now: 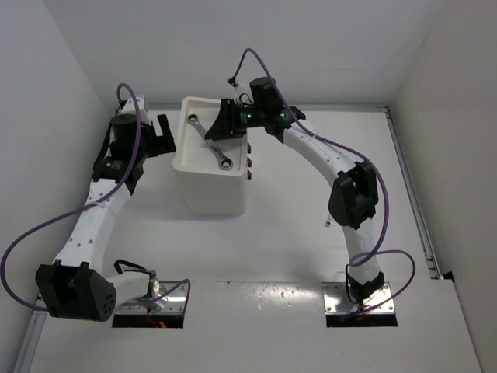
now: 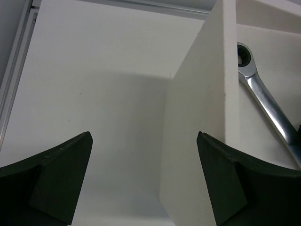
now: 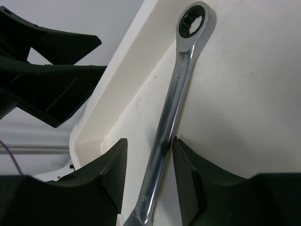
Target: Sort the tools into containers
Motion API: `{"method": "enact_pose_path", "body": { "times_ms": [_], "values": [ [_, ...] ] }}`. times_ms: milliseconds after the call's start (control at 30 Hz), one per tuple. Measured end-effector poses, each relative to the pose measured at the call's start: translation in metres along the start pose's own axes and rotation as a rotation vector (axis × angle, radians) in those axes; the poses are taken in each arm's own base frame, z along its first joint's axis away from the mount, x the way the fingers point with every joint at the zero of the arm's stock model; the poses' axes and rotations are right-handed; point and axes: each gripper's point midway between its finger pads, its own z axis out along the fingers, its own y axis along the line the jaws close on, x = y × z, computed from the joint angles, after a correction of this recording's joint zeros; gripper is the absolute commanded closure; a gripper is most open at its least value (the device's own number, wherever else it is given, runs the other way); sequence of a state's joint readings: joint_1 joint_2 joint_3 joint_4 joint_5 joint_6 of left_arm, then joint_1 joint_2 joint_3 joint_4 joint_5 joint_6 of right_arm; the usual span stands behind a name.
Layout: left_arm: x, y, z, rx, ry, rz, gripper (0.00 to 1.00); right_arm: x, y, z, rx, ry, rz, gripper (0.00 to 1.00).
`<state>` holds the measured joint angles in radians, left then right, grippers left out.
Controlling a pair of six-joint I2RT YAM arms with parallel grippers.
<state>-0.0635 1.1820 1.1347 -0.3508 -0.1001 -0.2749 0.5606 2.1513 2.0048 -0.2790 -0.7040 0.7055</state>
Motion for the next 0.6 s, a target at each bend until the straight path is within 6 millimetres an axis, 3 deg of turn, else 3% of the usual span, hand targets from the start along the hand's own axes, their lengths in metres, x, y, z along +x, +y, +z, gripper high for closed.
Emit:
{"method": "enact_pose_path", "body": {
  "times_ms": [167, 267, 367, 500, 600],
  "values": [
    [0.0, 0.0, 0.0, 0.001, -0.001, 0.0, 0.01, -0.008, -0.007, -0.017, 0.134, -0.035, -0.102, 0.51],
    [0.0, 0.0, 0.0, 0.001, -0.001, 0.0, 0.01, -0.027, -0.014, -0.037, 0.238, -0.095, -0.204, 0.49],
    [-0.002, 0.0, -0.001, 0.002, -0.006, 0.004, 0.01, -0.055, -0.015, -0.069, 0.306, -0.159, -0.31, 0.51],
    [-0.012, 0.001, -0.01, 0.003, -0.045, 0.026, 0.01, -0.092, -0.031, -0.147, 0.459, -0.25, -0.389, 0.59],
    [-0.024, 0.006, -0.016, -0.024, -0.084, 0.039, 0.01, -0.091, -0.057, -0.217, 0.634, -0.298, -0.34, 0.55]
  ]
}}
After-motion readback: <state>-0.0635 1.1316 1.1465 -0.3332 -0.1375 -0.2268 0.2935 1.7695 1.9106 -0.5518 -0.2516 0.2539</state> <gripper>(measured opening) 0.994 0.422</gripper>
